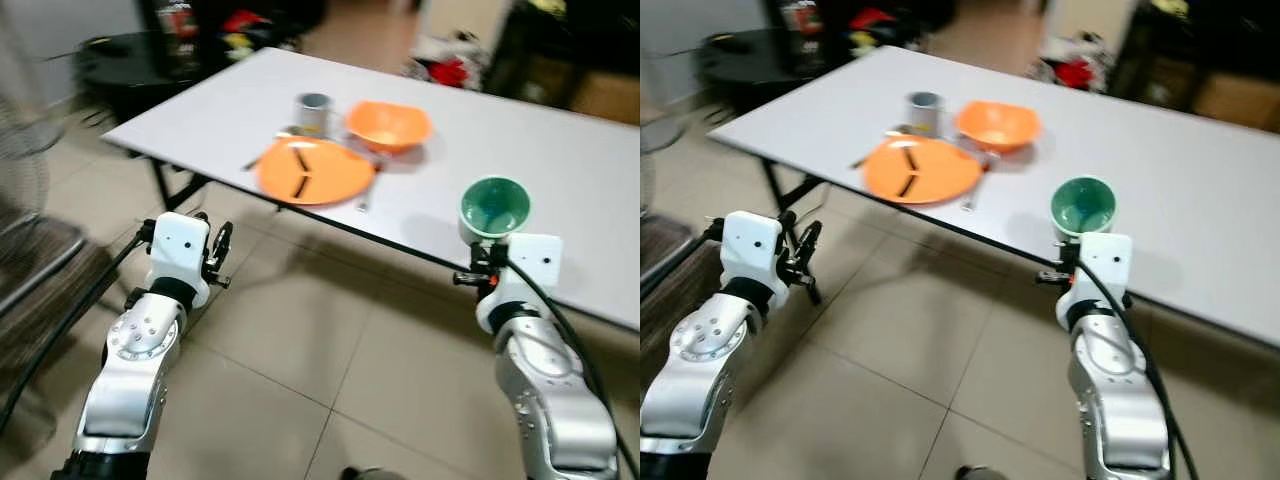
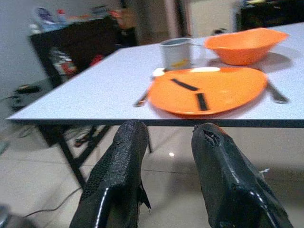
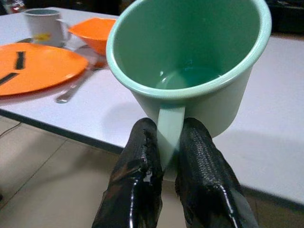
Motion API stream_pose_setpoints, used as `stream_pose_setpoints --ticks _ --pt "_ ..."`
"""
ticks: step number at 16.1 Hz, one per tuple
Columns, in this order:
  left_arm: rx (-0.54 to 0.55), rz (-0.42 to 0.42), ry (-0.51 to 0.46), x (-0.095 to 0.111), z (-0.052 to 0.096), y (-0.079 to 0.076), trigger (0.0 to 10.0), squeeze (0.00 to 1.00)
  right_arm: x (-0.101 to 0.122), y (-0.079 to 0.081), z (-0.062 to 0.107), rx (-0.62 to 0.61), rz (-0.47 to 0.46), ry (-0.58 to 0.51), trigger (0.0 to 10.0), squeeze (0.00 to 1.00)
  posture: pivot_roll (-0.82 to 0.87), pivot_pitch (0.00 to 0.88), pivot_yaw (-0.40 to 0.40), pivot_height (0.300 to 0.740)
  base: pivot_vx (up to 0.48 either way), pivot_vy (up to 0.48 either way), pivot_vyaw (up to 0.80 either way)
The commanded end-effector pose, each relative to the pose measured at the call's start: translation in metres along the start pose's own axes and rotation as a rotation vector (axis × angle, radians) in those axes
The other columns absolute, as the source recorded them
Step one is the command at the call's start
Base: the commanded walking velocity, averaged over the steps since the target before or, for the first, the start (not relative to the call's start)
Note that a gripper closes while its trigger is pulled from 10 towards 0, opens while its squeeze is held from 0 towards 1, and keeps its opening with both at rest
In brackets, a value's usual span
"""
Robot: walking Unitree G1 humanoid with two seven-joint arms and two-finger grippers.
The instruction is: Setting the table
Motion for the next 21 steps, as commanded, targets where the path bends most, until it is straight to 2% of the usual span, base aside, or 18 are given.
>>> stream_pose_setpoints --ticks 1,3,6,8,11,13,16,17,18,19,21 --pt "-0.018 0.014 0.006 -0.002 -0.003 -0.008 10.0 0.0 -0.006 0.0 -0.001 0.007 0.017 0.007 10.0 0.0 0.07 0.0 -0.035 0.74 0.0 0.0 -0.8" --pt "0.004 0.03 0.0 0.001 -0.001 -0.012 10.0 0.0 -0.006 0.006 -0.008 0.056 -0.012 0.028 10.0 0.0 0.12 0.0 -0.096 0.74 0.0 0.0 -0.8" --pt "-0.022 -0.012 -0.002 -0.002 0.009 -0.016 10.0 0.0 -0.009 0.006 -0.012 0.085 0.005 0.043 10.0 0.0 0.11 0.0 -0.081 0.74 0.0 0.0 -0.8" --pt "0.008 0.031 0.007 0.0 0.012 -0.009 10.0 0.0 -0.007 -0.003 -0.008 0.062 -0.004 0.031 10.0 0.0 0.09 0.0 -0.036 0.74 0.0 0.0 -0.8" --pt "-0.004 0.042 0.009 0.0 0.007 -0.017 10.0 0.0 -0.011 -0.011 -0.002 0.037 0.005 0.029 10.0 0.0 0.06 0.0 -0.013 0.74 0.0 0.0 -0.8" --pt "-0.027 0.05 -0.029 0.009 0.0 -0.023 10.0 0.0 -0.008 -0.016 0.0 0.015 -0.011 0.024 10.0 0.0 0.05 0.0 0.002 0.74 0.0 0.0 -0.8" --pt "-0.073 0.055 -0.049 0.014 -0.003 -0.03 10.0 0.0 -0.002 -0.008 0.001 0.053 -0.007 0.004 10.0 0.0 0.05 0.0 0.002 0.74 0.0 0.0 -0.55" --pt "-0.07 0.054 -0.048 0.014 -0.004 -0.029 10.0 0.0 -0.001 -0.006 0.001 0.064 0.012 -0.005 10.0 0.0 0.06 0.0 -0.001 0.74 0.244 0.0 0.0" --pt "-0.051 0.054 -0.043 0.014 -0.005 -0.024 10.0 0.0 0.001 0.0 -0.003 0.087 0.083 -0.025 10.0 0.0 0.07 0.0 -0.01 0.74 0.281 0.0 0.0" --pt "-0.045 0.054 -0.042 0.013 -0.005 -0.023 10.0 0.0 0.001 0.002 -0.005 0.095 0.098 -0.025 10.0 0.0 0.07 0.0 -0.012 0.74 0.281 0.0 0.0" --pt "-0.031 0.057 -0.037 0.012 -0.005 -0.022 10.0 0.0 0.0 0.008 -0.005 0.143 0.062 -0.015 10.0 0.0 0.07 0.0 -0.027 0.74 0.289 0.0 0.0"
Point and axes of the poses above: a point about 5 cm out from each wrist's last joint towards the gripper, its own z axis pointing back from the gripper into the wrist, its own x axis along the axis of the wrist's last joint, y = z × x, the point moved 4 cm from there along -z, pointing out of the wrist towards the gripper, and after that the axes turned 3 degrees about -z, right-handed, at the moved point
